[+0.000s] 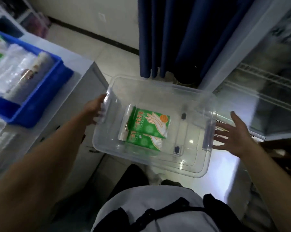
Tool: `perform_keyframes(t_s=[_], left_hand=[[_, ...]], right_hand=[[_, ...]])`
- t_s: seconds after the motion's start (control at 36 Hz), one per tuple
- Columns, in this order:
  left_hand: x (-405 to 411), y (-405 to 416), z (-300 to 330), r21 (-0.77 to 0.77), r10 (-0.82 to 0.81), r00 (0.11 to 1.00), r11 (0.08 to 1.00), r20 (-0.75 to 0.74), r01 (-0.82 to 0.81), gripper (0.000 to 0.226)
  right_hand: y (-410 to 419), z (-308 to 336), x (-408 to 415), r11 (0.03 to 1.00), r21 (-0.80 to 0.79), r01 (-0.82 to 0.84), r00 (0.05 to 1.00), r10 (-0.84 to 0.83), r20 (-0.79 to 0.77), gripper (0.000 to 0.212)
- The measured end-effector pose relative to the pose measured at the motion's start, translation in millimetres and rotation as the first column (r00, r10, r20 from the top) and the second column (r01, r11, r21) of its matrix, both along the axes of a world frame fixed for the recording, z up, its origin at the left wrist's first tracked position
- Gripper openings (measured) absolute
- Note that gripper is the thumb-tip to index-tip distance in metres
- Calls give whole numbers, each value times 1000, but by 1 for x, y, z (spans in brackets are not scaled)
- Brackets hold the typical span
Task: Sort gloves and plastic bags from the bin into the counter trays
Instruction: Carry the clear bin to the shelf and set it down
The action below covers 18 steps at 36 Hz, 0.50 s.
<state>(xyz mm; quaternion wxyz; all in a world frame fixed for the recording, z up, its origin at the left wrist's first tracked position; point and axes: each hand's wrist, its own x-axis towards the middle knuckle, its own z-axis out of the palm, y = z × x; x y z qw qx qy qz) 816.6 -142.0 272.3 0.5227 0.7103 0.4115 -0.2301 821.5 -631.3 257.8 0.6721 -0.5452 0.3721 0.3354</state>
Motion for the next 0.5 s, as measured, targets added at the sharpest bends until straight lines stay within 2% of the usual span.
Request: perform_keyframes(t_s=[0.11,0.33,0.5], left_hand=[[89,5,16,-24,-144,989,989,-15,144,64],[243,27,62,0,-426,905,905,-1,426,72],[329,60,87,29,-484,875,875,19,484,64]], right_hand=[[2,8,4,988,36,149,989,-149,11,77],[45,41,31,918,91,385,920,-390,43,79],[90,62,80,880,164,446,885,-461,69,75]])
